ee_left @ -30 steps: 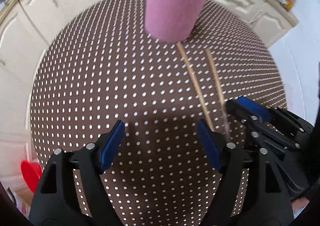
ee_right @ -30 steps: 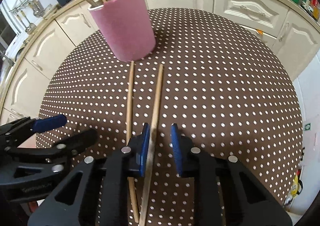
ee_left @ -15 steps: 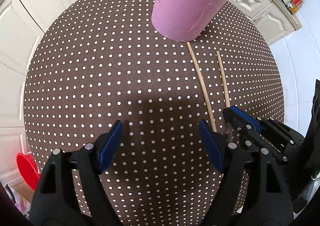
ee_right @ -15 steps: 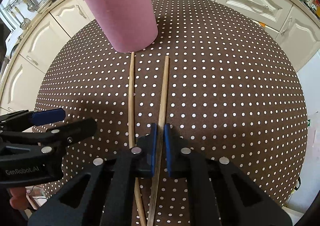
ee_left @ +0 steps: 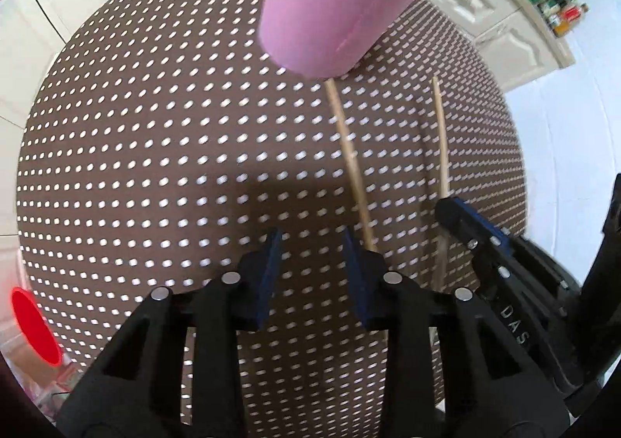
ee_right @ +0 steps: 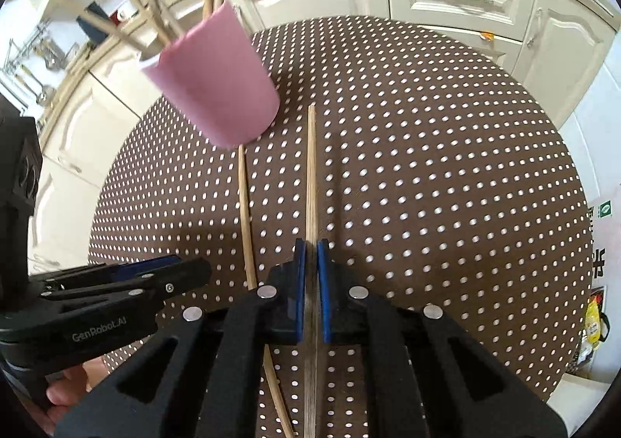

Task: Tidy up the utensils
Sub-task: 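Close the left and right grippers on one chopstick each, then lift the chopstick in the left gripper over the cup while the right lifts its own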

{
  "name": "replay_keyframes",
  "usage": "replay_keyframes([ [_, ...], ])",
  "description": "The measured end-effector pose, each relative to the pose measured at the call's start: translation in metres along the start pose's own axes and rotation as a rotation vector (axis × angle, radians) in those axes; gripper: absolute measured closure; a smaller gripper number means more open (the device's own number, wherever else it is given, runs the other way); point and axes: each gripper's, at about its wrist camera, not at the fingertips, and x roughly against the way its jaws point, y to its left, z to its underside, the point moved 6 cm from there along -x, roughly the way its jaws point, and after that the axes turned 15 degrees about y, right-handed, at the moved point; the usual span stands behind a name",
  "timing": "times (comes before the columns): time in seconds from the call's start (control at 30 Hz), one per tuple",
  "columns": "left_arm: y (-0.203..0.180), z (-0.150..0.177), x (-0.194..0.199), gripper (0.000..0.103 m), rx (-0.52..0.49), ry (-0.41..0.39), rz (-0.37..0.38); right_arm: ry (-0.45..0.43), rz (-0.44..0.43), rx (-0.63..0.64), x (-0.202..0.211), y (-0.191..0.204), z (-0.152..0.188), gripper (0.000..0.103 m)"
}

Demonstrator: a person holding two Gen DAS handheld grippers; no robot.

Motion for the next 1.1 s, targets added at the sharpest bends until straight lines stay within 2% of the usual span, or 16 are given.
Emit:
replay_keyframes([
  [0.13, -0.017, -0.007, -0.004, 0.071, 0.024, -0.006, 0.003, 0.002, -0.049, 0.022, 0.008, -0.009, 0.001, 0.098],
  [0.37, -0.042, -0.017, -0.035, 0.071, 0.11, 0.021, -0.097, -0.008, -0.128, 0.043, 0.016, -0.019, 0.006, 0.098],
  [0.53, -0.062, -0.026, -0.049, 0.072, 0.158, 0.001, -0.163, -0.002, -0.162, 0.055, 0.018, -0.024, 0.007, 0.098],
  [0.57, -0.064, -0.027, -0.05, 0.076, 0.185, -0.001, -0.174, 0.0, -0.168, 0.055, 0.018, -0.025, 0.008, 0.098],
  [0.63, -0.068, -0.029, -0.053, 0.094, 0.202, -0.015, -0.211, -0.002, -0.174, 0.057, 0.02, -0.029, 0.009, 0.098],
  [0.8, -0.065, -0.025, -0.054, 0.097, 0.245, -0.04, -0.169, -0.017, -0.205, 0.06, 0.03, -0.039, 0.009, 0.098],
  [1.1, -0.087, 0.001, -0.038, 0.097, 0.267, -0.126, -0.196, -0.09, -0.257, 0.096, 0.057, -0.042, 0.0, 0.098],
])
